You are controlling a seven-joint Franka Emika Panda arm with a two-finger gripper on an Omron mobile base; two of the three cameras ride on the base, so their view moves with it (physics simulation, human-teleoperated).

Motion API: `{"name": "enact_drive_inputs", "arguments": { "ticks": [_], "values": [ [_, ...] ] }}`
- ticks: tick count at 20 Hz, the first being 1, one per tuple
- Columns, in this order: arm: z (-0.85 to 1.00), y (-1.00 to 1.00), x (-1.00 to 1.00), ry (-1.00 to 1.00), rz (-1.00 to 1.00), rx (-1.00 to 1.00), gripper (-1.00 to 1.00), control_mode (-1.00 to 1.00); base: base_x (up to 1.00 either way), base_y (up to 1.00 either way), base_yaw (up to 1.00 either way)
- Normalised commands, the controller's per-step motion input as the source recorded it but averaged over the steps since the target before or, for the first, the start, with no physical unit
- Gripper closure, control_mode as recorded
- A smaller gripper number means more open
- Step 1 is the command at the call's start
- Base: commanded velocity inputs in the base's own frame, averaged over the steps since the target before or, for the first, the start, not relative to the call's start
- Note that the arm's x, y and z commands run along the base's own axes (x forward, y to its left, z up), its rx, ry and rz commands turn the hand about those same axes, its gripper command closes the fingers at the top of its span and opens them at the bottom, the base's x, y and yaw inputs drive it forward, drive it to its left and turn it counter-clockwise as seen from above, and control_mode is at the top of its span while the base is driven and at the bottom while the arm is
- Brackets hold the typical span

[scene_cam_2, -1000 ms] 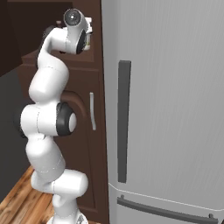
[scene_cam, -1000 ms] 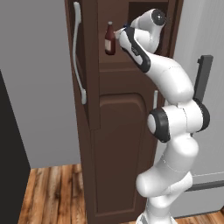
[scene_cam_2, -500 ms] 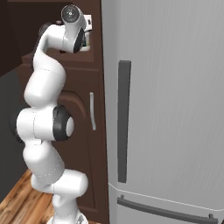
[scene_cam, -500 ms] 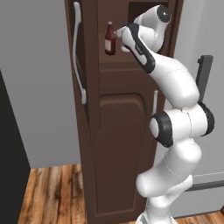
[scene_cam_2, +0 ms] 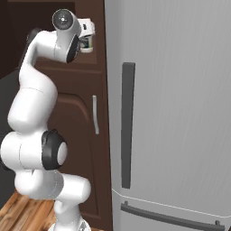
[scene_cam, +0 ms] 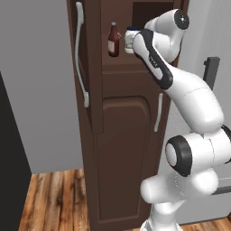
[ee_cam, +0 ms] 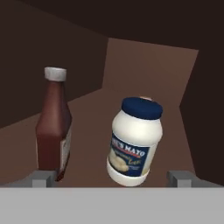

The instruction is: Pick the ketchup and mayonnaise from the counter and place them in the cabinet.

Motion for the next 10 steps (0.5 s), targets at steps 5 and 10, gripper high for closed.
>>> {"name": "enact_drive_inputs", "arguments": {
  "ticks": [5, 10],
  "values": [
    [-0.21, 0.00, -0.97, 0.00, 0.00, 0.00, -1.00, -1.00, 0.00, 0.00, 0.00],
    [-0.29, 0.00, -1.00, 0.00, 0.00, 0.00, -1.00, -1.00, 0.00, 0.00, 0.00]
  ]
}}
